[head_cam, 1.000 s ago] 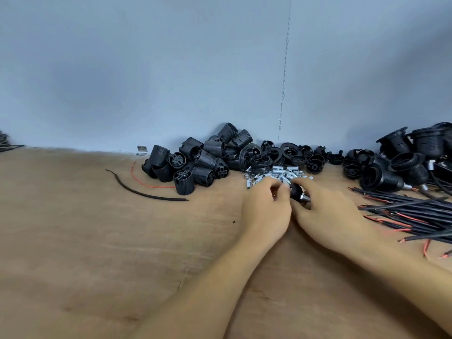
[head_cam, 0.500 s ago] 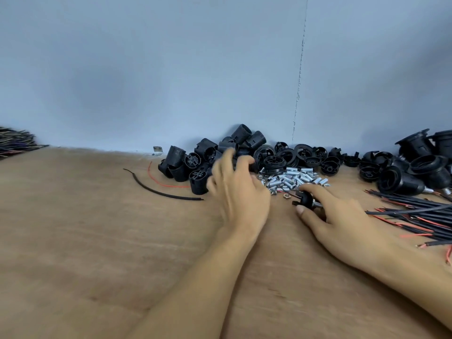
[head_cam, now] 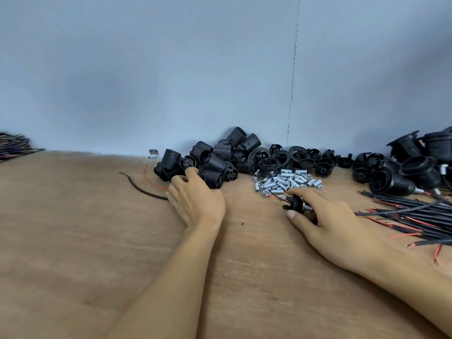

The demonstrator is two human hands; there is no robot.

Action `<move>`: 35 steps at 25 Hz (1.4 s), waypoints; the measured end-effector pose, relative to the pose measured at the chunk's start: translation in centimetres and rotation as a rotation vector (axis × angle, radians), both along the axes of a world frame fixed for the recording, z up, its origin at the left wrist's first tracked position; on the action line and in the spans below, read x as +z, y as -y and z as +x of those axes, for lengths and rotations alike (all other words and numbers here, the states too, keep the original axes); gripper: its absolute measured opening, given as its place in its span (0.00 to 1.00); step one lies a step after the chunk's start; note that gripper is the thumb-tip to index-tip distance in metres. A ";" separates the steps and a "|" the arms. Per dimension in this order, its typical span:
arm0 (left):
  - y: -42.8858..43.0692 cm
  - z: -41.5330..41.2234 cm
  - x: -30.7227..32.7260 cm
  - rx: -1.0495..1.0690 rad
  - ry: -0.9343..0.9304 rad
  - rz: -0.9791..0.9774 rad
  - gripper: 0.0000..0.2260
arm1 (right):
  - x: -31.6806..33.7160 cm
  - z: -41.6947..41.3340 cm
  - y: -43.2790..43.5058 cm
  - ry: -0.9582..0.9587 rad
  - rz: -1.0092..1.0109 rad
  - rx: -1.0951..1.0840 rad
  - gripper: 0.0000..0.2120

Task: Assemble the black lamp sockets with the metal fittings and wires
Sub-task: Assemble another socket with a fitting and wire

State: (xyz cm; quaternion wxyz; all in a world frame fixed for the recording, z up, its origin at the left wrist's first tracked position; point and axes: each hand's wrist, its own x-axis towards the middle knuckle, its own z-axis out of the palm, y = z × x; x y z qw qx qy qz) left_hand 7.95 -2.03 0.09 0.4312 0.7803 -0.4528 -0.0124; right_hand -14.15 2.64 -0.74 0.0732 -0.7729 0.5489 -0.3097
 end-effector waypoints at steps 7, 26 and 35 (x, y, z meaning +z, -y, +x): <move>-1.2 -3.7 0.8 -0.284 -0.022 -0.328 0.23 | 0.5 -2.3 0.1 -0.292 -0.129 -0.231 0.18; -2.7 -7.9 -1.6 -0.950 -0.082 -0.163 0.21 | 1.5 -3.6 0.0 0.260 0.024 -0.056 0.05; -2.6 -7.8 -1.5 -0.930 -0.080 -0.167 0.18 | 1.4 -3.5 -0.2 0.432 0.142 0.057 0.04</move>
